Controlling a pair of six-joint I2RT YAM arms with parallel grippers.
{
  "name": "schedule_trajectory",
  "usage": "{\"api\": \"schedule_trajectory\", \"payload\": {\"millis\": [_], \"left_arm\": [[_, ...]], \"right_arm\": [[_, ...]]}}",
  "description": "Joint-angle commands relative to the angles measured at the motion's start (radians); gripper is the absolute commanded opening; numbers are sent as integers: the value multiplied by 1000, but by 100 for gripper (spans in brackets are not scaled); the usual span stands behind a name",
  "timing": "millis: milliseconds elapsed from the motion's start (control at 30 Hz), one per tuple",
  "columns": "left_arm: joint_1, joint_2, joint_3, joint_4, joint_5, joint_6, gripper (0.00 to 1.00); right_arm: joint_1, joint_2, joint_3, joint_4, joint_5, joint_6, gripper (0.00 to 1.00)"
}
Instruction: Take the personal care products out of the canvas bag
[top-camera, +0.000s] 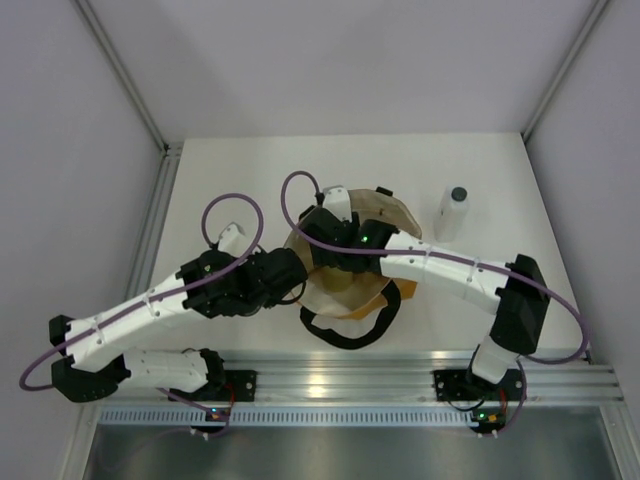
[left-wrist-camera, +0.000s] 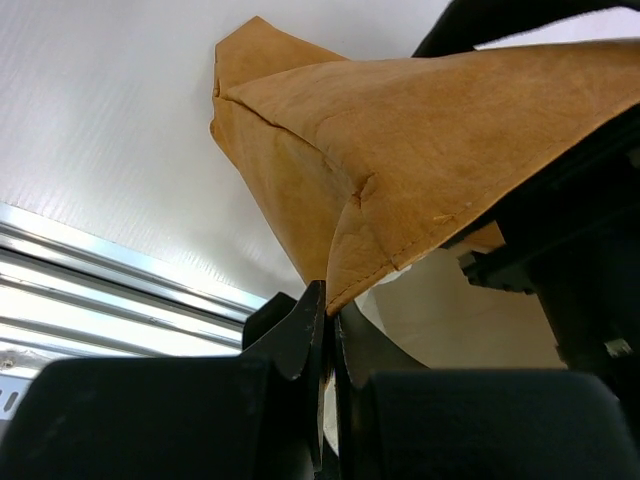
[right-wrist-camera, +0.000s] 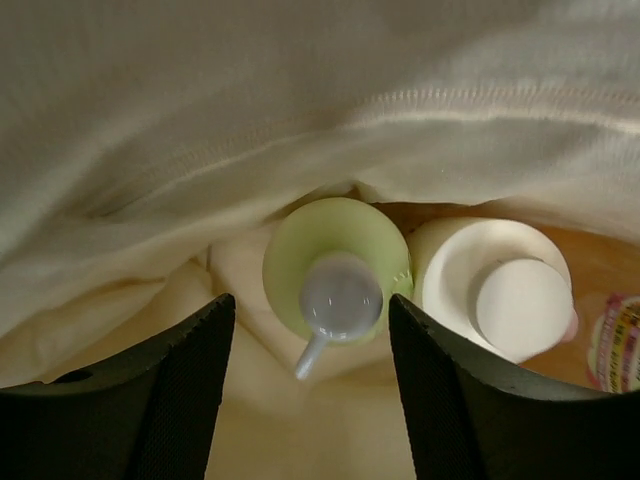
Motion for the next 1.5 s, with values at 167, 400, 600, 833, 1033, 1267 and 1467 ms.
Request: {"api": "schedule_trajectory", "payload": {"millis": [167, 400, 600, 833, 1033, 1267, 1467], "left_arm": [[-5, 7, -27, 0, 33, 6, 0], [-4, 0, -38, 3, 44, 6, 0], [-4, -4, -41, 3, 46, 6, 0], [-4, -6, -41, 3, 49, 6, 0], [-4, -3, -42, 7, 52, 10, 0], [-4, 5, -42, 16, 56, 18, 0], [-4, 8, -42, 20, 55, 23, 0]], "right_arm": [[13, 65, -13, 17, 20, 17, 62], [-1, 96, -30, 28, 9, 17, 60], [-12, 88, -49, 34, 11, 22, 55], [-22, 83, -75, 52, 2, 24, 41], [-26, 77, -87, 74, -5, 16, 38], [-30, 63, -90, 83, -3, 8, 10], [-30, 42, -82, 92, 12, -13, 0]]}}
